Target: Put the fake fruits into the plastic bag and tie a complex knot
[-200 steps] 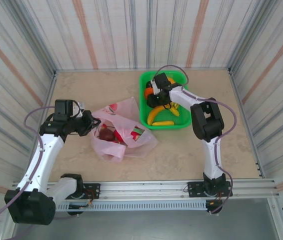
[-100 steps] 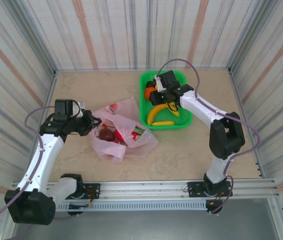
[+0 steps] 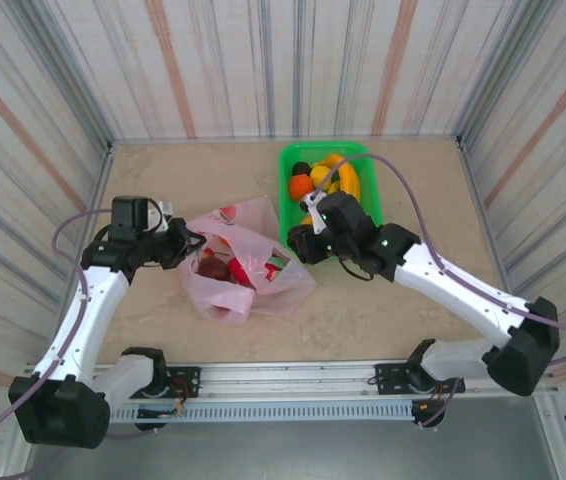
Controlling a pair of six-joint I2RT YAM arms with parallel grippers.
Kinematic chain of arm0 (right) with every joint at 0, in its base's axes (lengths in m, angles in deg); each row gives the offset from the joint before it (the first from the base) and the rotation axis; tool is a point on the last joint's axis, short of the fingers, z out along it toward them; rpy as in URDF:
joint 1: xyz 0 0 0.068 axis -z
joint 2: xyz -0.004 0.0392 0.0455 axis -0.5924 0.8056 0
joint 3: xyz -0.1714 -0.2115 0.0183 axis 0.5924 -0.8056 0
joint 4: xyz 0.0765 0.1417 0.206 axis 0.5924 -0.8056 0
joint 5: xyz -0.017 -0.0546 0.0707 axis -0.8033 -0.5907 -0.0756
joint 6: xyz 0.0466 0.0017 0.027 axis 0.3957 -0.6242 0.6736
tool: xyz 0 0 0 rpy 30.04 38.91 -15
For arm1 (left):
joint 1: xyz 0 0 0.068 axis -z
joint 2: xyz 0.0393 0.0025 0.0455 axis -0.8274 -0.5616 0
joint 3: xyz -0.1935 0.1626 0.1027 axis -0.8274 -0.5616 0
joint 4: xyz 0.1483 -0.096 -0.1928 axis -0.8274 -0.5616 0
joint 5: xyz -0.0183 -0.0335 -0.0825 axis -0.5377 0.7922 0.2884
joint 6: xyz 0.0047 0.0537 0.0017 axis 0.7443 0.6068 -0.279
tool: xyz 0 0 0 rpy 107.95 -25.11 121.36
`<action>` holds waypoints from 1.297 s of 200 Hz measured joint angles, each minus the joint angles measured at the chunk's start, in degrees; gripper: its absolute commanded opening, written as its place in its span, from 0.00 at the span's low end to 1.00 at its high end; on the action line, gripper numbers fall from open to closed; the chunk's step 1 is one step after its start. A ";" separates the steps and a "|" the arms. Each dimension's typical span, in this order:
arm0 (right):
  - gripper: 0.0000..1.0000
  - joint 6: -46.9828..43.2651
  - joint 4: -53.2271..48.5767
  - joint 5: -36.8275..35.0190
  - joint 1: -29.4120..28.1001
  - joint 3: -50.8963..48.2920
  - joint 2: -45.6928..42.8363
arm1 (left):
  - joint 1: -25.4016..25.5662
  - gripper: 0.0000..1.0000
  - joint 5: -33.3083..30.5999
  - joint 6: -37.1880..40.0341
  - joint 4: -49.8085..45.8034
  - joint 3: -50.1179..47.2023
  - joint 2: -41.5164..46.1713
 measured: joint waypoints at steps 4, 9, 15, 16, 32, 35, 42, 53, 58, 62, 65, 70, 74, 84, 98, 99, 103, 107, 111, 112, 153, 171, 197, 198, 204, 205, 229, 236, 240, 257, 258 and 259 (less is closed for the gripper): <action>0.52 1.05 0.20 0.00 -1.05 -0.63 -0.83 | 0.00 0.03 0.02 0.00 0.07 0.00 -0.02; 0.52 1.81 0.35 -0.15 -2.21 -1.33 -1.64 | 0.00 0.03 0.15 0.00 0.15 0.00 -0.04; 0.52 2.82 0.57 -0.26 -3.65 -2.05 -2.38 | 0.00 0.03 0.20 0.02 0.15 0.00 -0.04; 0.52 3.13 0.63 -0.31 -4.04 -2.23 -2.54 | 0.00 0.03 0.20 0.02 0.15 0.00 -0.04; 0.51 5.60 2.19 -0.90 -7.93 -3.56 -3.17 | 0.00 0.03 0.61 0.02 0.20 0.00 -0.11; 0.51 5.90 2.56 -0.96 -8.50 -3.69 -3.15 | 0.00 0.03 0.61 0.02 0.22 0.00 -0.11; 0.51 6.69 3.43 -1.05 -10.01 -3.89 -2.80 | 0.00 0.03 0.72 0.02 0.33 0.00 -0.11; 0.51 7.32 5.07 -1.07 -12.17 -3.82 -1.60 | 0.00 0.03 0.94 0.02 0.57 -0.04 -0.11; 0.51 7.45 5.77 -1.07 -13.00 -3.67 -0.72 | 0.00 0.03 1.03 0.02 0.63 -0.11 -0.11; 0.51 7.45 6.40 -1.07 -13.64 -3.41 0.17 | 0.00 0.03 1.03 0.02 0.68 -0.13 -0.11; 0.51 7.45 6.71 -1.07 -14.08 -3.17 0.92 | 0.00 0.03 1.05 0.02 0.72 -0.17 -0.11; 0.51 7.45 7.23 -1.09 -14.71 -2.69 2.25 | 0.00 0.03 1.05 0.02 0.76 -0.24 -0.11; 0.51 7.43 7.65 -1.09 -15.23 -2.14 3.45 | 0.00 0.03 1.05 0.02 0.76 -0.24 -0.11; 0.51 7.39 8.79 -1.05 -16.15 -0.68 6.82 | 0.00 0.03 1.16 0.02 0.98 -0.33 -0.11; 0.51 6.95 10.43 -0.92 -16.81 1.29 10.95 | 0.00 0.03 1.36 0.02 1.40 -0.33 -0.15; 0.51 6.91 10.60 -0.96 -16.85 1.51 11.32 | 0.00 0.03 1.44 0.02 1.44 -0.33 -0.15; 0.51 6.80 11.02 -1.03 -16.96 2.03 12.31 | 0.00 0.03 1.57 0.02 1.57 -0.33 -0.15; 0.51 6.78 11.54 -0.87 -17.00 2.69 13.44 | 0.00 0.03 1.68 0.02 1.70 -0.33 -0.15; 0.51 6.69 12.09 -0.83 -17.00 3.23 14.47 | 0.00 0.03 1.75 0.02 1.84 -0.33 -0.15; 0.51 6.62 12.31 -0.72 -17.00 3.48 14.80 | 0.00 0.03 1.77 0.02 1.84 -0.35 -0.15; 0.51 4.76 17.35 0.31 -17.00 9.31 23.71 | 0.00 0.03 2.27 0.02 2.05 -0.33 -0.15; 0.51 3.74 18.97 0.26 -16.85 10.99 26.91 | 0.00 0.03 2.10 0.09 2.01 -0.33 -0.15; 0.51 3.28 20.85 0.24 -15.72 12.00 30.40 | 0.00 0.03 0.90 0.61 1.79 -0.31 -0.31; 0.51 3.28 20.90 0.24 -15.58 12.00 30.56 | 0.00 0.03 0.81 0.66 1.77 -0.31 -0.33; 0.51 3.28 21.16 0.20 -15.06 12.02 31.04 | 0.00 0.03 0.52 0.70 1.75 -0.31 -0.44; 0.51 3.28 21.18 0.22 -14.88 12.02 31.17 | 0.00 0.03 0.48 0.72 1.77 -0.31 -0.46; 0.51 3.28 22.16 0.07 -12.41 12.52 33.24 | 0.00 0.03 0.04 0.90 1.79 -0.28 -1.14; 0.51 3.28 22.29 0.04 -11.76 12.94 33.94 | 0.00 0.03 0.02 0.90 1.77 -0.26 -1.36; 0.51 3.28 22.56 0.02 -11.34 13.16 34.34 | 0.00 0.03 0.00 0.90 1.79 -0.24 -1.46; 0.52 3.28 23.12 -0.15 -10.10 14.08 35.67 | 0.00 0.03 -0.07 0.90 1.79 -0.07 -1.73; 0.52 3.28 23.17 -0.15 -10.05 14.12 35.76 | 0.00 0.03 -0.07 0.90 1.81 -0.07 -1.73; 0.52 3.28 23.17 -0.15 -10.01 14.14 35.82 | 0.00 0.03 -0.07 0.90 1.81 -0.04 -1.73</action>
